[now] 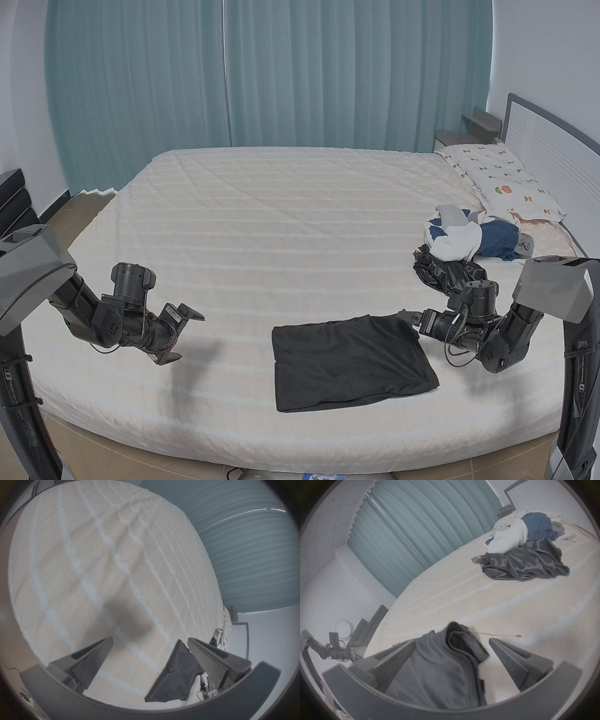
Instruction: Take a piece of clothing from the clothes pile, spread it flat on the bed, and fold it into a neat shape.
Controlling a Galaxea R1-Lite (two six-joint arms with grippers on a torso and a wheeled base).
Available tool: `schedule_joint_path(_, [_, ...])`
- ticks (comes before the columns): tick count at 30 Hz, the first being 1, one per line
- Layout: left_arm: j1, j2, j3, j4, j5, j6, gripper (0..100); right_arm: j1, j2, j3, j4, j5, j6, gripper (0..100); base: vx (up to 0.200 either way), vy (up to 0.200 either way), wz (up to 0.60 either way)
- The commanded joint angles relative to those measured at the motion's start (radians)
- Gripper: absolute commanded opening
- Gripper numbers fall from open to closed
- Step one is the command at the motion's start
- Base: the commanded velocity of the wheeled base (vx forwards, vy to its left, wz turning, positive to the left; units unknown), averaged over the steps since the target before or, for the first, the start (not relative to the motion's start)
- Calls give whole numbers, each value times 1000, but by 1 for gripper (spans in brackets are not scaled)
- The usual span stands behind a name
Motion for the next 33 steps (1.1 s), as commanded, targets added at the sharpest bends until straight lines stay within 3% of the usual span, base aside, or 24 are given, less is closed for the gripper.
schedule_joint_path(1, [-3,8,7,-22,4,1,100,30,30,-129,71,-2,44,100,0,0,0])
schedule_joint_path(11, [-15,17,11,-38,33,-1,100,47,90,-204,123,-8,39,100,0,0,0])
schedule_joint_path(12, [-15,17,11,-38,33,-1,100,47,95,-207,125,-8,37,0,0,0,0])
schedule_joint_path(33, [-15,17,11,-38,33,1,100,-38,156,-322,174,-26,51,0,0,0,0])
